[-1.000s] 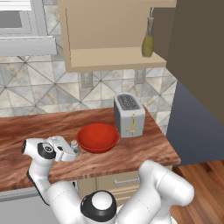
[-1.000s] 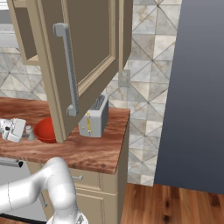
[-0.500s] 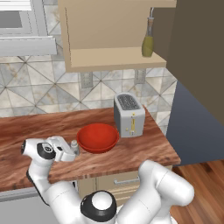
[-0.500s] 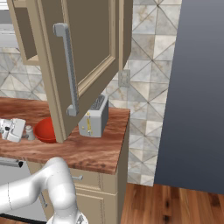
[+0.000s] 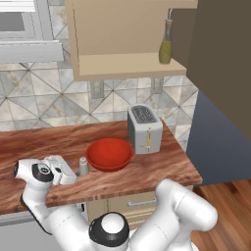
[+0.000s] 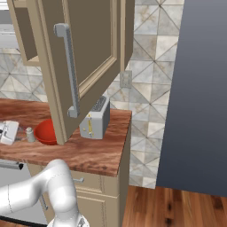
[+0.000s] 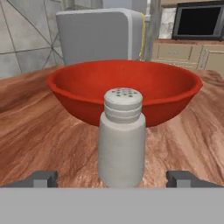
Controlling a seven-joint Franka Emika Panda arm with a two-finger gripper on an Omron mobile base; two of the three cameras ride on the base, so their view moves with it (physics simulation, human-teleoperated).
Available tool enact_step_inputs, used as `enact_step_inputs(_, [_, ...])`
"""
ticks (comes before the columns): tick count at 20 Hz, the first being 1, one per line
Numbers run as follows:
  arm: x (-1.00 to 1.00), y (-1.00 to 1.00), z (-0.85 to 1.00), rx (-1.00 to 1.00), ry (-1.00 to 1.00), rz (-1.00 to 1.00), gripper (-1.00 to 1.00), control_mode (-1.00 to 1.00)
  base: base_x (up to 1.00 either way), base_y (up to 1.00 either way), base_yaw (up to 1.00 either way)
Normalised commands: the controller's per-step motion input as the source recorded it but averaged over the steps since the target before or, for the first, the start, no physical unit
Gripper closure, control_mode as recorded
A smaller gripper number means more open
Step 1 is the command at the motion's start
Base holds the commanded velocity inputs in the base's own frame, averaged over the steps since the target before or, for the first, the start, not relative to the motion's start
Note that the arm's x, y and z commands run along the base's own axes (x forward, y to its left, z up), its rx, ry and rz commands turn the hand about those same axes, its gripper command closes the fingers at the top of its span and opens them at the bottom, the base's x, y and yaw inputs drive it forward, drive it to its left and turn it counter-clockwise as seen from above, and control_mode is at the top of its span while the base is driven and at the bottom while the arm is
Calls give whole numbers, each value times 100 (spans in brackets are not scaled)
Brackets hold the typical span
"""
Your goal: Retrieve the bottle and the shaker from the cabinet and place them next to the mixing bowl on the counter. Then add garlic from the fridge to the mixing bowl.
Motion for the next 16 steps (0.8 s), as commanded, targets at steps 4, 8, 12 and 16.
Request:
enact_step_inputs(4, [-35,19,13,4,1,0,-100,-100,0,0,0])
enact_step_inputs(8, [-78,-28,58,26,3,-1,-100,-100,0,0,0])
enact_step_inputs(12, [-98,-62,76,27,-2,-8,-100,-100,0,0,0])
enact_step_inputs(16, [-90,-93,88,42,0,0,-100,-100,0,0,0])
